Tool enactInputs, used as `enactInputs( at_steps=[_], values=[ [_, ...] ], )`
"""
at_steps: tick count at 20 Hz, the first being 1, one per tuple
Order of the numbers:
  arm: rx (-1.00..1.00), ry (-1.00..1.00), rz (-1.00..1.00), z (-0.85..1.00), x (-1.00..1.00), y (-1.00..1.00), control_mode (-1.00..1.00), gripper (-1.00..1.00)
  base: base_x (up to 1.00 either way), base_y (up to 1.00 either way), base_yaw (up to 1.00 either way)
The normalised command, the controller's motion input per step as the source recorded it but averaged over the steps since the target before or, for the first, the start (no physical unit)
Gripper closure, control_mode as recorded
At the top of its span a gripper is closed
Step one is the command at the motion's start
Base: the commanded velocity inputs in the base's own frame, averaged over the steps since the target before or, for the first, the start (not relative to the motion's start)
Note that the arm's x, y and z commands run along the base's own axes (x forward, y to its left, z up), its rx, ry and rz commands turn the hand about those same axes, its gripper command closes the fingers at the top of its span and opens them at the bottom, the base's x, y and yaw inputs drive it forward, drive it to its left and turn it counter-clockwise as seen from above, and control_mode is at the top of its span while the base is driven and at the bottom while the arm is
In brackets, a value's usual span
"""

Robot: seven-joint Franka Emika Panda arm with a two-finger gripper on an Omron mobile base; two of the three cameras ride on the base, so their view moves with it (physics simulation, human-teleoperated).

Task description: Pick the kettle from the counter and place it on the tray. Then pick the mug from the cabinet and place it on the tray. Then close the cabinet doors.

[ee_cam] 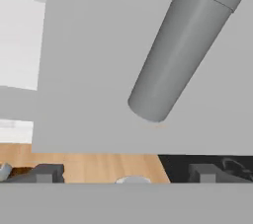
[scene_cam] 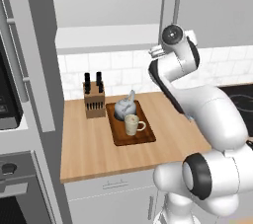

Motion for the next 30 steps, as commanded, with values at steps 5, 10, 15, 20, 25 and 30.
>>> enactInputs(
  at_steps=[5,10,15,20,25,30],
  values=[
    [0.06,-0.02,0.00,-0.01,-0.64,0.37,-1.00,-1.00,0.00,0.00,0.00],
    [0.04,-0.16,0.09,0.17,-0.75,0.26,-1.00,-1.00,0.00,0.00,0.00],
    [0.00,-0.17,0.18,0.18,-0.69,0.20,-1.00,-1.00,0.00,0.00,0.00],
    [0.00,-0.07,0.11,0.11,-0.62,0.15,-1.00,-1.00,0.00,0.00,0.00],
    [0.00,-0.08,0.11,0.16,-0.56,0.07,-1.00,-1.00,0.00,0.00,0.00],
    [0.00,-0.04,0.12,0.18,-0.54,0.13,-1.00,-1.00,0.00,0.00,0.00]
  ],
)
